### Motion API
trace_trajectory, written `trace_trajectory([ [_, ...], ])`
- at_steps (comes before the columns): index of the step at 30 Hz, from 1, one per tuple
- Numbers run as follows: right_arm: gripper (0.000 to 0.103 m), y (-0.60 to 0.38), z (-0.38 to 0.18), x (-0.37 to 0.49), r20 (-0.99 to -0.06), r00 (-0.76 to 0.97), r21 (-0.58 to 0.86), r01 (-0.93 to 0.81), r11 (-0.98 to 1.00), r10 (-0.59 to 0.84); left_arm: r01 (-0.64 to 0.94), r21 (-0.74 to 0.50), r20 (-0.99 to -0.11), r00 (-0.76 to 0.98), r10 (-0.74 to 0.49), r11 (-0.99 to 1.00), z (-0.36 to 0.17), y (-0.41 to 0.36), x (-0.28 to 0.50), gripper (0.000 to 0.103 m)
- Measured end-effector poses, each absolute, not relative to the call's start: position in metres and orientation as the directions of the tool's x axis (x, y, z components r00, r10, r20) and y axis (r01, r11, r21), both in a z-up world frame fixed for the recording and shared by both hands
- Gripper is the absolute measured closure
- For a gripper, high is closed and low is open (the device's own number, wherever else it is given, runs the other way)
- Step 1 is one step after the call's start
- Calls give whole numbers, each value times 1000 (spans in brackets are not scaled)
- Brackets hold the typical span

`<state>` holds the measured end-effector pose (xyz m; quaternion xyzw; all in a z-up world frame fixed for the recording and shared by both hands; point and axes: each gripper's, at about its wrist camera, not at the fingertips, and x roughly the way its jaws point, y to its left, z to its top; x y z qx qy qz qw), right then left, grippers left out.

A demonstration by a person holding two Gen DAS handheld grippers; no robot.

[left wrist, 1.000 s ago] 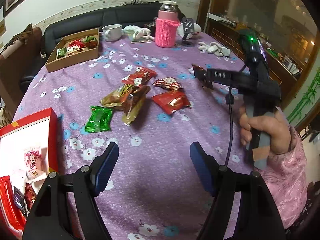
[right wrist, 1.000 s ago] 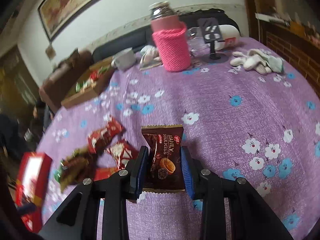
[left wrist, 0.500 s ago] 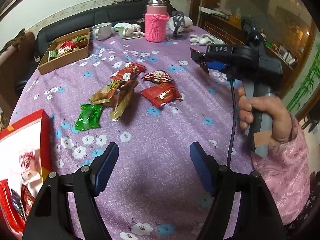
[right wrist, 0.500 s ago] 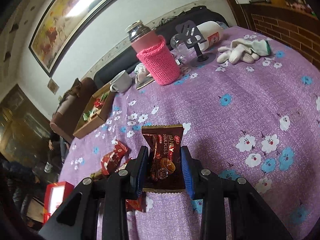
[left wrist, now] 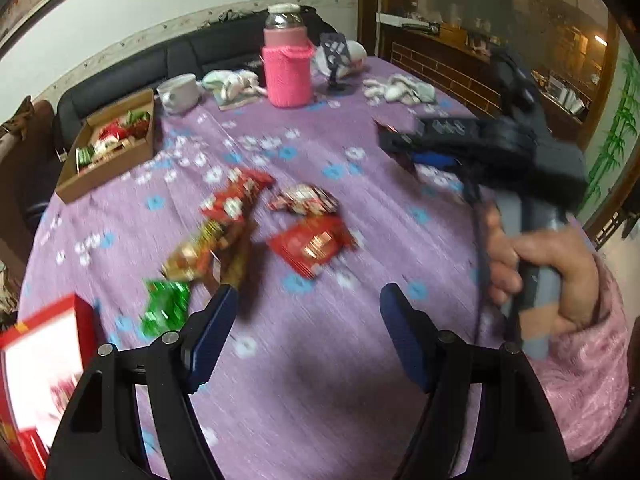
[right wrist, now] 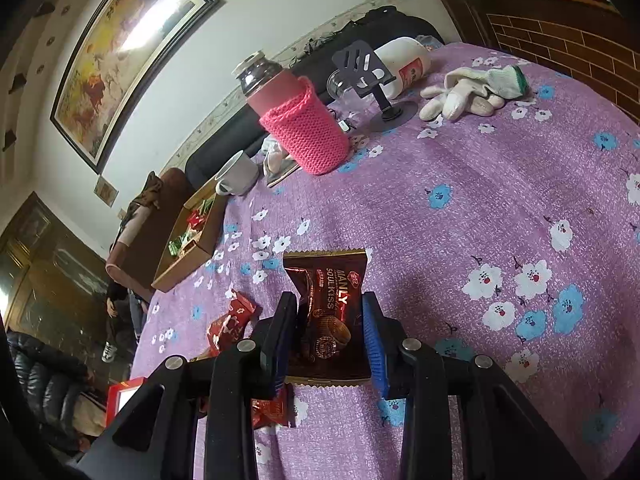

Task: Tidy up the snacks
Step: 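Grasp the red heart-pattern packet with the left gripper while the right holds the brown packet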

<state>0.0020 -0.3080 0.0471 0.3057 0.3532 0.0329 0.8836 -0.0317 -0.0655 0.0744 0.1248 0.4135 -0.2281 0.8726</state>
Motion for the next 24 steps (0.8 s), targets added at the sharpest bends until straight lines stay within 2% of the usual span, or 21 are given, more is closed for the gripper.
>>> trace_trajectory([
  [10,69,-326,30,7,-582,715,690,184,700,386,506,14,-805,518,-291,862,68,-71,17,30],
  [14,69,-326,30,7,-574,714,705,181,686,401,547,59,-817,507,-275,835,57,-92,24,30],
  [19,69,-328,27,6,-574,709,718,194,669,410,503,-16,-845,455,-281,864,45,-113,53,30],
  [24,69,-328,23,8,-575,698,730,201,654,427,469,-29,-875,414,-249,883,31,-131,81,30],
])
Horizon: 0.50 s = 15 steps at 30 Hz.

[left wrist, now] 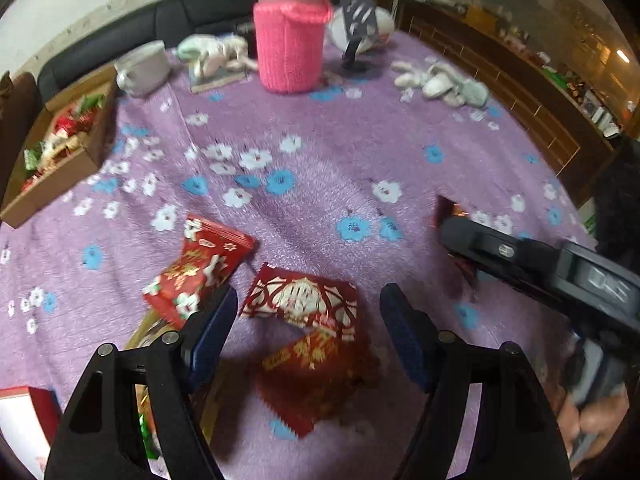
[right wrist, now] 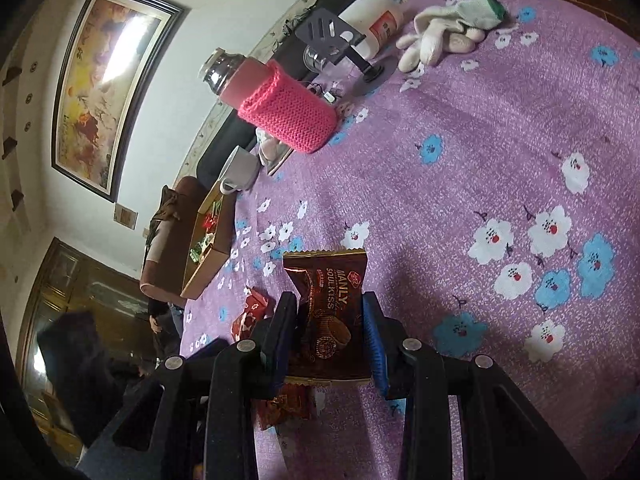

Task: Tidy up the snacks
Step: 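Grasp the red heart-pattern packet with the left gripper while the right holds the brown packet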

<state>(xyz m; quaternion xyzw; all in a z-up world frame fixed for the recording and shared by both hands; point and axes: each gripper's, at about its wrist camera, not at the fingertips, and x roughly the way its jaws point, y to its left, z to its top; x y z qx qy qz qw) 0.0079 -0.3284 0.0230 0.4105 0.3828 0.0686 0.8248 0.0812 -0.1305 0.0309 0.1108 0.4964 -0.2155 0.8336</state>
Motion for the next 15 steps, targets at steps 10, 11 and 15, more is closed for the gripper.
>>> trace_trajectory([
  [10,69,-329,18,11,-571,688,745,206,634,447,454,-70,-884,384,-266,888,13,-135,89,63],
  [11,69,-329,18,11,-571,687,746,207,633,449,457,-68,-884,384,-266,887,14,-134,88,65],
  [15,70,-329,18,11,-571,687,747,206,632,450,467,-44,-856,438,-274,883,22,-130,83,74],
])
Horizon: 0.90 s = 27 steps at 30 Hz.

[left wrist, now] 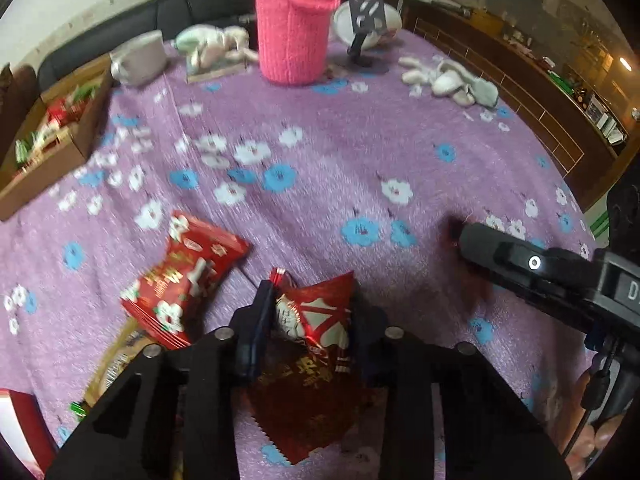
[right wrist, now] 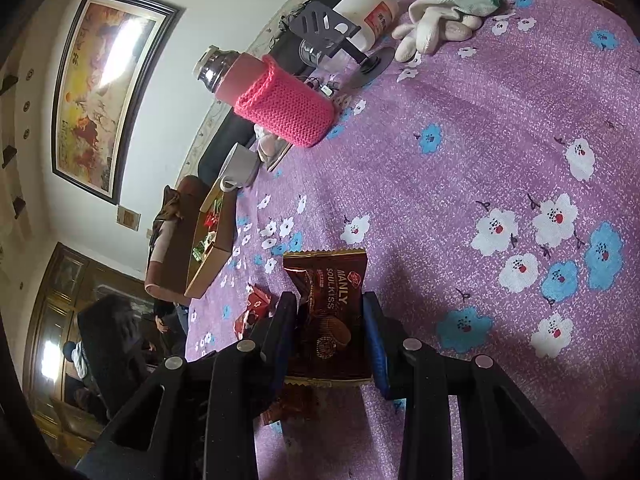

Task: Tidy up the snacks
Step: 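Grasp the red heart-pattern packet with the left gripper while the right holds the brown packet, then carry both held packets over the red-rimmed tray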

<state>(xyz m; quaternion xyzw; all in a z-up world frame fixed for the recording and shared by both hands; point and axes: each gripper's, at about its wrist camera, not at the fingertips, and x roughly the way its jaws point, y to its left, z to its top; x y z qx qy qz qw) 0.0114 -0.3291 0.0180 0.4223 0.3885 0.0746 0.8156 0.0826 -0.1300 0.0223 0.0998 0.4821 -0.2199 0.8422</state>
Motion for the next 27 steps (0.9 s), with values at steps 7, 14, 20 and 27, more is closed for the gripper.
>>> trace_trajectory([
  [7,71,-323,19,15,-572,682,739,187,647,456,446,-81,-821,477,-313,892,28,-109,82,76],
  [14,68,-311,20,19,-605,644,709,166,686,469,436,-166,-770,503,-392,884,38,-83,70,77],
  [20,66,-291,22,21,-705,609,556,157,816,363,450,-191,-713,547,-438,872,56,-61,41,77],
  [27,68,-265,22,25,-773,604,329,123,936,192,446,-192,-676,586,-447,875,63,-30,-19,77],
])
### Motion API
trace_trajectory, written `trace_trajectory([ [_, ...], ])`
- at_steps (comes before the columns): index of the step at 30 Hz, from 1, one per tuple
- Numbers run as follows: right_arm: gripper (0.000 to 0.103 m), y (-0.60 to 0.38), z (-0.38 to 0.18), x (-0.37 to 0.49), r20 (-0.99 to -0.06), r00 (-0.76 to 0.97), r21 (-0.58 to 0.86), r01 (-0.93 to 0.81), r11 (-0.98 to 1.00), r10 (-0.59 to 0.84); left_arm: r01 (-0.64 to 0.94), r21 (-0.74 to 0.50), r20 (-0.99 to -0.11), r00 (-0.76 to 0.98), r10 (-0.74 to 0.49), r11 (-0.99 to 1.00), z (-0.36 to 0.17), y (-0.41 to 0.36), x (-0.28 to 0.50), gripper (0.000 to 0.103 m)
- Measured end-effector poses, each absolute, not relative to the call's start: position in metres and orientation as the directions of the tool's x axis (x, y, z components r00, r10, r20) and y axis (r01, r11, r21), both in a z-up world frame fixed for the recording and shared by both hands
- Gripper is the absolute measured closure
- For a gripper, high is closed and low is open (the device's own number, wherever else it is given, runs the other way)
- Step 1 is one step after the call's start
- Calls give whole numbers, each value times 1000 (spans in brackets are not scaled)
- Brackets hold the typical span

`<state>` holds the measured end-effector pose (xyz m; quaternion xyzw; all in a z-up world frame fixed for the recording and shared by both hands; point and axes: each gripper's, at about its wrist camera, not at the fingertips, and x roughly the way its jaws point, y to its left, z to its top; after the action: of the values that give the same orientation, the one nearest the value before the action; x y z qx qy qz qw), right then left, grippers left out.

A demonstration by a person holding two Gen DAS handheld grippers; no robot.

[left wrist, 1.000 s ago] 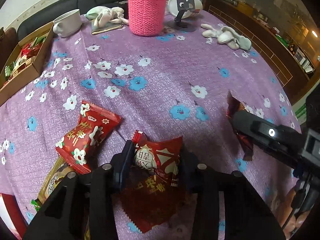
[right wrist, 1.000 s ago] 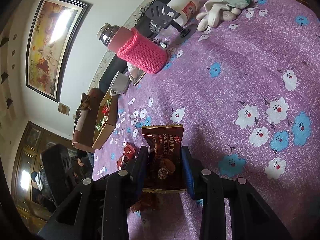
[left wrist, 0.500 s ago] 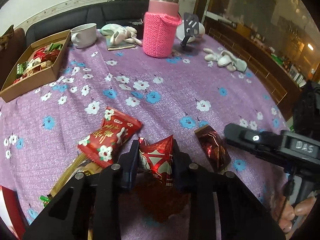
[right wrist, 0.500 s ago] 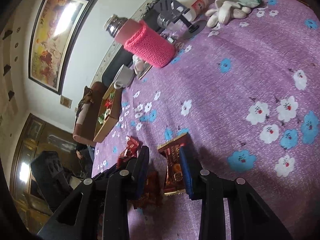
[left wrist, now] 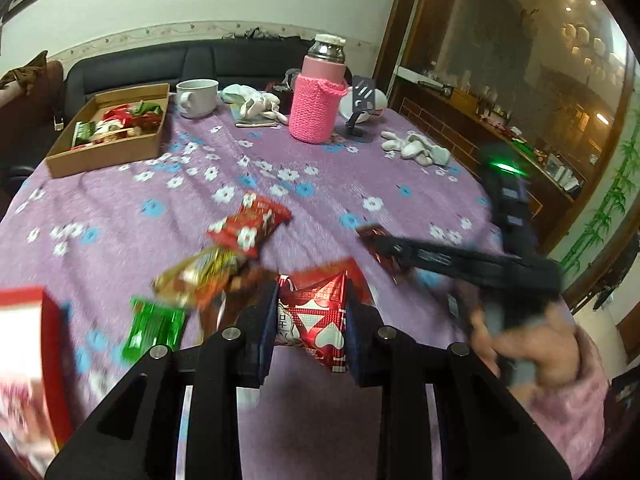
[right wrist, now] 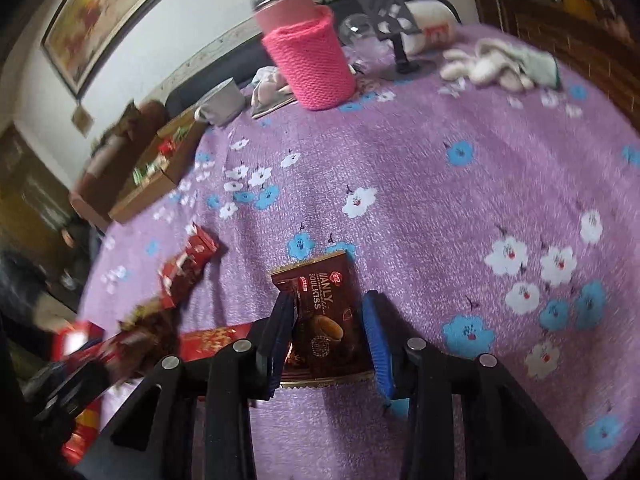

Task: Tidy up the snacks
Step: 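Carry both held packets over the red-rimmed tray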

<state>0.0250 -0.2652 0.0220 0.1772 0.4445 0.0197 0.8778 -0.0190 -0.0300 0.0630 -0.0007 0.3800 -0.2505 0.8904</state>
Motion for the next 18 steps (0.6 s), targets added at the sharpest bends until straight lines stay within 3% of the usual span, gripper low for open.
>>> trace_trajectory([
  [4,70,-239,22,24,-789,612,132,90,987,50,447,-222,-649,596,-473,867,68,-11,-52,76],
  [6,73,-235,22,23,-784,620,99,82,992,27,443,-235,-635,604,-482,865,71,1,-68,76],
  [12,73,-251,27,19,-742,664,216,107,971,92,420,-262,-593,641,-488,869,85,37,-99,76],
  [18,74,-262,53,0,-577,789,387,37,921,210,384,-272,-534,702,-470,882,100,77,-122,76],
])
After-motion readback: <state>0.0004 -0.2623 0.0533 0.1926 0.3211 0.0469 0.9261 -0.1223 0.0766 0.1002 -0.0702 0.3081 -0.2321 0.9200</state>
